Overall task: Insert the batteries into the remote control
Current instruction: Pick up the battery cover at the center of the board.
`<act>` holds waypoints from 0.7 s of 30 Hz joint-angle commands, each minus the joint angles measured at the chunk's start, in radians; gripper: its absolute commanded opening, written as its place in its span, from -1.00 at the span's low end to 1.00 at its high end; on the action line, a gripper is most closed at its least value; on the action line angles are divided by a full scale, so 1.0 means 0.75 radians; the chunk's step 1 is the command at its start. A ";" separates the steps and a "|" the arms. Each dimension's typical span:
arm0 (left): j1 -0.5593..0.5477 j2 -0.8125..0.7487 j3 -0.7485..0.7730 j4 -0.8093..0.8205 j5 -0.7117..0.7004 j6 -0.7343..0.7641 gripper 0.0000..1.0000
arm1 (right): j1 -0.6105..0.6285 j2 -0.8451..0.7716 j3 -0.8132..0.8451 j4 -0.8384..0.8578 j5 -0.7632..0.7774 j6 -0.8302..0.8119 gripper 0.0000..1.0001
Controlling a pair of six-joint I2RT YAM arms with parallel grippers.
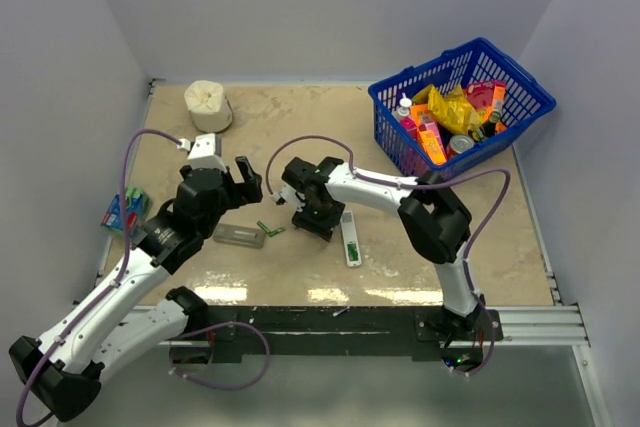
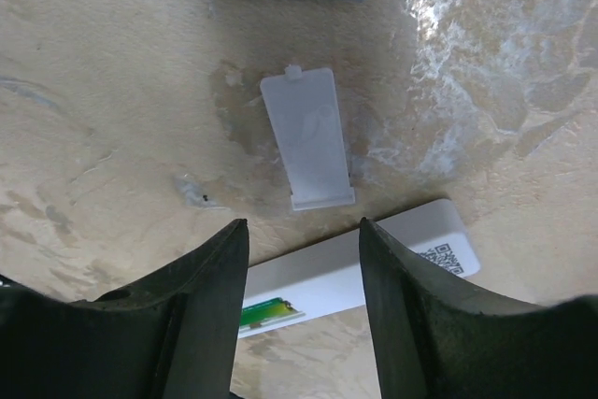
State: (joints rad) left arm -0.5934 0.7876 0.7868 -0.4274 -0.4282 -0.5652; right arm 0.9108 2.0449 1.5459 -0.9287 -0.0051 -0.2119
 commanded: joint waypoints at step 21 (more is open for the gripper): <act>0.008 0.022 -0.010 0.063 -0.039 -0.013 0.94 | 0.041 0.057 -0.046 0.068 0.091 -0.039 -0.14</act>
State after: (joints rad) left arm -0.5911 0.8013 0.7868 -0.4263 -0.4332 -0.5652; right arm 0.9272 2.0945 1.5475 -0.9123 0.0624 -0.2371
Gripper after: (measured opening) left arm 0.972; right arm 0.436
